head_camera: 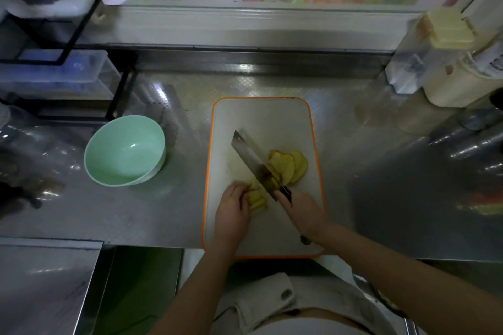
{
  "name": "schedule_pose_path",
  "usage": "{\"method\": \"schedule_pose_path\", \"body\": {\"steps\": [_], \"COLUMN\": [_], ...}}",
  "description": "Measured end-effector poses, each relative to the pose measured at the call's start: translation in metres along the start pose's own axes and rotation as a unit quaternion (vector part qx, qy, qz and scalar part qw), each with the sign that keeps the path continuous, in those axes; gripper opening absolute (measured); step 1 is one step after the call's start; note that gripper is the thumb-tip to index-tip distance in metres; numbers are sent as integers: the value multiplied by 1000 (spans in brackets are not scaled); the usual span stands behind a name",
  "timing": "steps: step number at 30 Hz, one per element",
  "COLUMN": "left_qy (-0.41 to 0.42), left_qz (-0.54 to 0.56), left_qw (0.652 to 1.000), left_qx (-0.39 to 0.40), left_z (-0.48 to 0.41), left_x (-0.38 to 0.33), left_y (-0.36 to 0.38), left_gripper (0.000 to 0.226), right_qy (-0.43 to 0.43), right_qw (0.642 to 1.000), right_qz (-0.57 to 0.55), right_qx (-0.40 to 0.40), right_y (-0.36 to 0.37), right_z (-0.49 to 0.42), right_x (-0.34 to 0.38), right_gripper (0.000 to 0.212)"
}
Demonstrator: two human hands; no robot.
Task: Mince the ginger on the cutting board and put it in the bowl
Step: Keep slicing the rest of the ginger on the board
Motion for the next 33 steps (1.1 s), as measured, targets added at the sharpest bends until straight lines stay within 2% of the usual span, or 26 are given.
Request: {"method": "schedule_pose_path", "body": {"steps": [9, 15, 33], "left_qy": [-16, -12, -6], "left_qz": [17, 12, -20], "left_qw": [1000, 1000, 1000], "left_qx": [4, -4, -11], "left_z": [3, 4, 2], "left_x": [-1, -1, -1], "left_y": [-3, -1, 0], "left_gripper": [23, 23, 23], "right_qy": [9, 10, 46], "right_qw": [998, 996, 994], "right_qz": [54, 70, 43], "right_qx": [38, 61, 90], "right_y": [-4, -2, 13], "right_z": [14, 22, 13], "right_x": [6, 6, 5], "right_gripper": [39, 34, 32]}}
Point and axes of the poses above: each hand's wrist, its own z-axis away from the middle knuckle, its own y-axis out of the palm, x = y × z, the point moved 1 cm from there along -z, towards the middle knuckle, and after that the axes turned 10 degrees about z, right-handed, at the moved point
